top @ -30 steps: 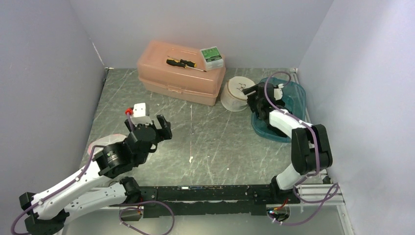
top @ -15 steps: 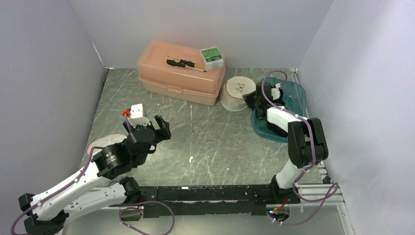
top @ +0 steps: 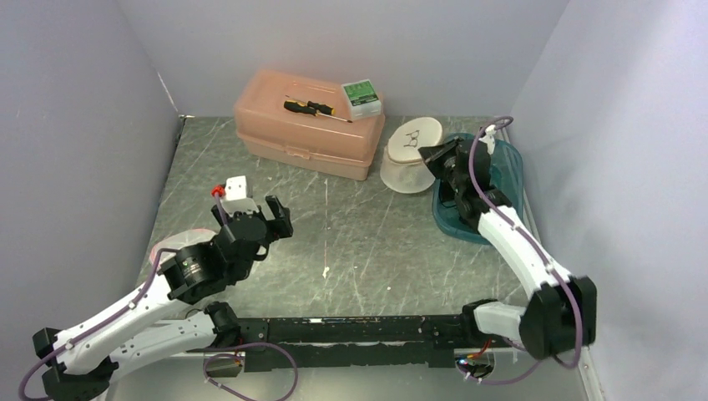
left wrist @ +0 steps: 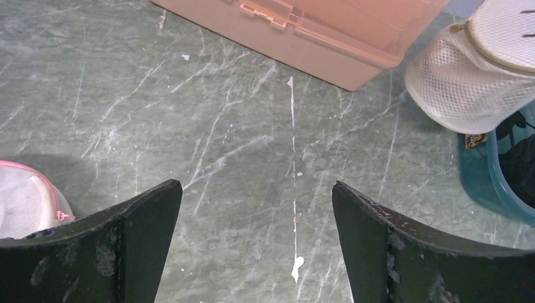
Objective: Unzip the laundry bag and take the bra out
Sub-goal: Move the laundry bag to the center of the board.
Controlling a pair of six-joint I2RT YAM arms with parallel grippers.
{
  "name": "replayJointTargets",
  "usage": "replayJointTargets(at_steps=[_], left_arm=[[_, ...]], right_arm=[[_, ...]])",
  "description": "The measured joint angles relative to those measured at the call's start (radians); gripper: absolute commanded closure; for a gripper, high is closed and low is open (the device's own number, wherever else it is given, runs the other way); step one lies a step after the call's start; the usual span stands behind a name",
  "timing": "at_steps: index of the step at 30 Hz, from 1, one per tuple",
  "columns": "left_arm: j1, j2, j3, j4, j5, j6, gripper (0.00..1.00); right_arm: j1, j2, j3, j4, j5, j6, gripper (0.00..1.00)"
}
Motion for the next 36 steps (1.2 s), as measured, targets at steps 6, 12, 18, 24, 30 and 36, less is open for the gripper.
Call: replayJointTargets(at_steps=[6, 12, 18, 24, 30, 36], left_arm=[[0.0, 0.011, 0.033, -0.023, -0.002, 0.018, 0.05], [0.0, -0.006, 0.043, -0.043, -0.018, 0.064, 0.05], [0.0, -0.119, -0.056, 0.072, 0.083, 0.158, 0.05], [0.0, -0.166, -0.1, 0.153, 0.306, 0.242, 0.05], [0.0, -0.099, -0.099, 0.169, 0.548, 0.272, 0.05], [0.0, -0.068, -0.105, 0.168, 0.629, 0.243, 0.05]], right_arm=[[0.181, -0.267, -0.025, -0.121, -0.01, -0.175, 1.0], [0.285, -0.359, -0.025, -0.215, -0.235, -0.364, 1.0], [0.397, -0.202, -0.043, -0.305, -0.512, -0.533, 1.0], [0.431, -0.154, -0.155, -0.317, -0.634, -0.601, 1.0], [0.431, -0.053, -0.149, -0.278, -0.681, -0.653, 1.0], [0.43, 0.007, -0.16, -0.266, -0.621, -0.637, 0.59]])
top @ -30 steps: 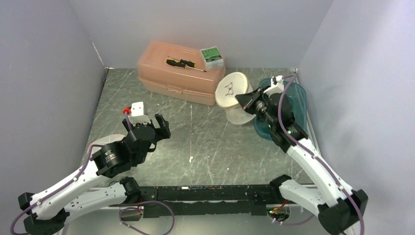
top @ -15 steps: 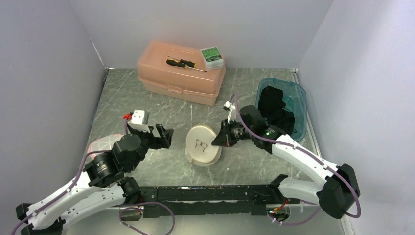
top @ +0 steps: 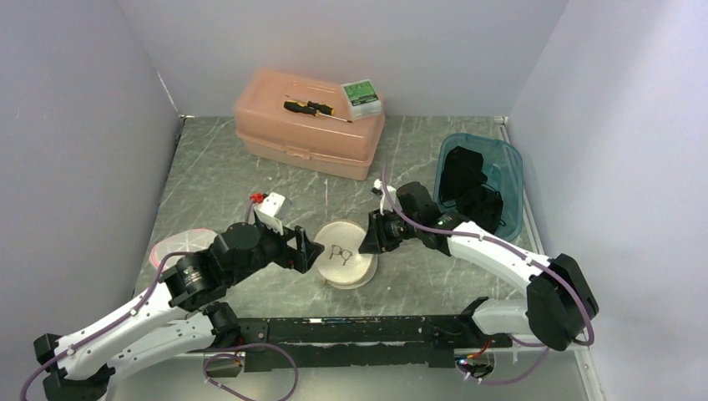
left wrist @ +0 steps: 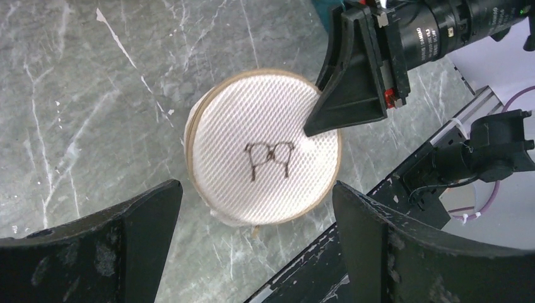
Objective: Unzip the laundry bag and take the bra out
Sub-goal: Move the laundry bag to the center of the board, then unzip the laundry bag at the center of the board.
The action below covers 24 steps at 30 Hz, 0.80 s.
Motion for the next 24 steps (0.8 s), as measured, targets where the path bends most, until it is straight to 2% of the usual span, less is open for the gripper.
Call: replayJointTargets(at_steps=[2, 3, 4, 8, 12, 15, 19, 24], left_arm=[[0.0, 0.002, -0.008, -0.001, -0.001, -0.016, 0.05], [0.0, 0.003, -0.011, -0.002, -0.002, -0.021, 0.05], [0.0, 0.007, -0.014, -0.004, -0.005, -0.028, 0.05], [0.0, 0.029, -0.028, -0.004, -0.009, -0.047, 0.05], [0.0, 0.049, -0.052, 0.003, -0.008, -0.068, 0.05], [0.0, 0.061, -0.082, 0.029, -0.006, -0.079, 0.05], [0.003, 0.068, -0.143, 0.1, 0.0, -0.097, 0.05], [0.078, 0.078, -0.237, 0.232, 0.098, -0.138, 0.05]], right_arm=[[-0.003, -0.025, -0.02, -0.002, 0.049, 0.011, 0.46], [-0.005, -0.045, -0.03, -0.008, 0.076, 0.017, 0.28], [-0.008, -0.068, -0.037, -0.016, 0.1, 0.022, 0.2], [-0.013, -0.2, -0.043, -0.069, 0.197, 0.033, 0.17], [-0.014, -0.364, -0.06, -0.093, 0.281, 0.082, 0.07], [-0.014, -0.507, -0.143, -0.072, 0.318, 0.159, 0.07], [-0.018, -0.637, -0.278, -0.02, 0.269, 0.258, 0.12], [-0.018, -0.706, -0.424, 0.084, 0.231, 0.381, 0.35]])
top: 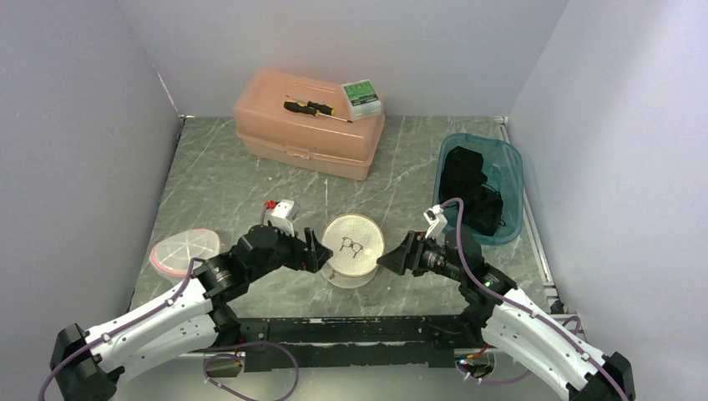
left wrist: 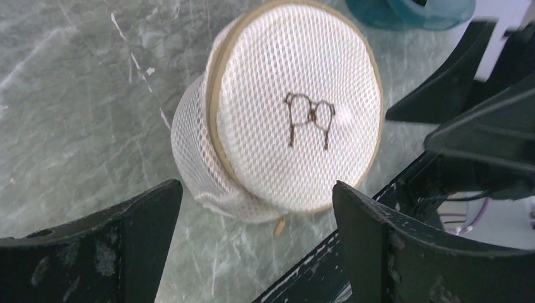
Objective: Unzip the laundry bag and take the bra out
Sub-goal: Unzip the laundry bag at the center of the board.
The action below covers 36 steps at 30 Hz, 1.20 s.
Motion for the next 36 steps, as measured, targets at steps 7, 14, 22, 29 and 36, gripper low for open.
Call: replayJointTargets(at_steps=[7, 14, 22, 29, 36], left_arm=[[0.163, 0.116, -0.031, 0.204, 0.182, -0.062, 0.21], [0.232, 0.214, -0.042, 0.306, 0.291, -0.091, 0.22], [0.251, 0.262, -0.09, 0.393, 0.371, -0.111, 0.29], [0.252, 0.293, -0.115, 0.478, 0.433, -0.131, 0.55], [0.255, 0.303, -0.118, 0.513, 0.478, -0.151, 0.87]], right_arm=[[0.0, 0.054, -0.107, 0.147, -0.015, 0.093, 0.37], [0.0, 0.132, -0.108, 0.241, -0.014, 0.101, 0.45], [0.0, 0.244, -0.093, 0.268, 0.0, 0.097, 0.58], [-0.003, 0.294, -0.033, 0.276, 0.008, 0.092, 0.75], [-0.023, 0.36, 0.006, 0.264, 0.009, 0.085, 0.85]])
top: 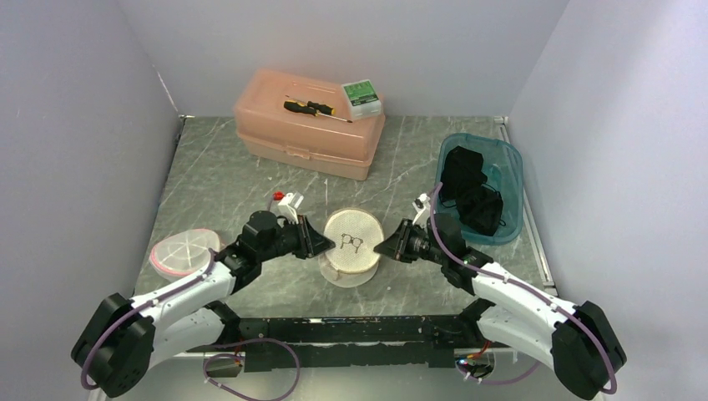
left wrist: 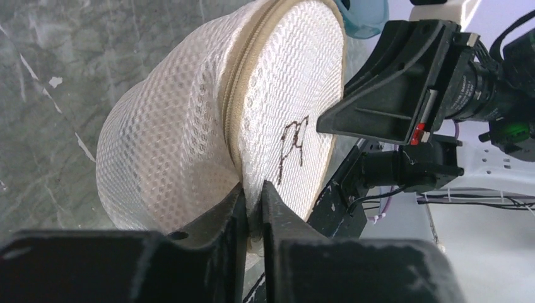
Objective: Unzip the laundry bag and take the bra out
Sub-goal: Unzip the laundry bag at the center of the board.
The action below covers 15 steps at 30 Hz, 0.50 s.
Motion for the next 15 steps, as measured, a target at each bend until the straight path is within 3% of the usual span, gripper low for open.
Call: replayJointTargets(at_steps=[3, 9, 10, 15], left_arm=[[0.0, -0.041, 0.0, -0.014, 0.003, -0.006, 0.96], [0.001, -0.116, 0.053, -0.098, -0.027, -0.024, 0.97], [0.001, -0.114, 0.073, -0.107, -0.036, -0.034, 0.97], [0.001, -0.083, 0.126, -0.14, -0.074, -0.109, 0.97]], right_arm=[[-0.002, 0.001, 0.043, -0.045, 0.007, -0.021, 0.85], [-0.018, 0.018, 0.194, -0.172, 0.03, -0.094, 0.79], [-0.023, 0.032, 0.229, -0.195, 0.036, -0.11, 0.75], [-0.03, 0.093, 0.349, -0.27, 0.092, -0.194, 0.35]])
